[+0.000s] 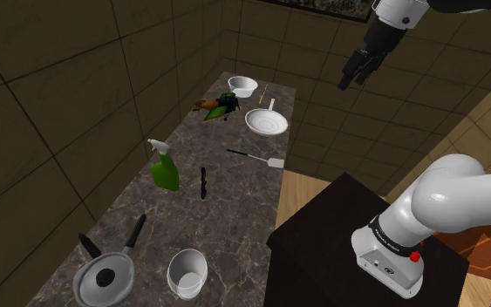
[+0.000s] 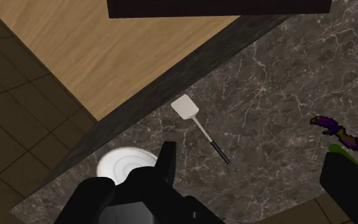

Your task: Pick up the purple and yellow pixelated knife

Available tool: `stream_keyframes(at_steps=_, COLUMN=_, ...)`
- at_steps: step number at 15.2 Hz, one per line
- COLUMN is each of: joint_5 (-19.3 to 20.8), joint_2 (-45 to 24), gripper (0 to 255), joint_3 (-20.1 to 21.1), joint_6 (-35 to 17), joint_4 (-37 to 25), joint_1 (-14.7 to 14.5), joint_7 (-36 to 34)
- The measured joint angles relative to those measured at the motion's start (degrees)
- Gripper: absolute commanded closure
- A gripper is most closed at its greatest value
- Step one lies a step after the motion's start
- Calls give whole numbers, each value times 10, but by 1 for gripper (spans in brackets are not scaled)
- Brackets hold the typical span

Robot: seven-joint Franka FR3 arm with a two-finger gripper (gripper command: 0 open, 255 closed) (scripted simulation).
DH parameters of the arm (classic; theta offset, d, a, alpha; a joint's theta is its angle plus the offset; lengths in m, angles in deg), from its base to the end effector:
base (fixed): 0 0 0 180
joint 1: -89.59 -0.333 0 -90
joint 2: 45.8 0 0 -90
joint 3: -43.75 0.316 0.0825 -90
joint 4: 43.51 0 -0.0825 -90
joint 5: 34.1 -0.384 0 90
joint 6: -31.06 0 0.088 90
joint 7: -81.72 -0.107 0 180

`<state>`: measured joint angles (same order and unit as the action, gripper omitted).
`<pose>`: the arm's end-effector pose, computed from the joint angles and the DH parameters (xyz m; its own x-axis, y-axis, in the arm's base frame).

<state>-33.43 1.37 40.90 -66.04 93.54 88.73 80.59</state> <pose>0.3088 -0.0165 0.5961 0.9913 -0.0415 0.1245 -0.0384 -0.9989 -0.0272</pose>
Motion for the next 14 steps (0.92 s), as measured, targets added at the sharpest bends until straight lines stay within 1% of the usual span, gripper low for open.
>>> stream_keyframes(at_steps=2, joint_5=-2, joint_2=-6, gripper=0, joint_3=4, joint_6=-8, joint_4=2, joint_1=-2, joint_7=-3)
stream_keyframes(at_steps=5, joint_5=-13, joint_2=-26, gripper=0, joint_3=26, joint_6=-48, joint_4=21, joint_1=-14, joint_7=-19)
stream_keyframes(at_steps=11, joint_5=-30, joint_2=-98, gripper=0, joint_3=75, joint_6=-140, joint_4=40, joint_1=-39, joint_7=-53)
stream_keyframes(at_steps=14, joint_5=-33, joint_2=-152, gripper=0, joint_3=98, joint_6=-187, joint_4=32, joint_1=-48, joint_7=-69)
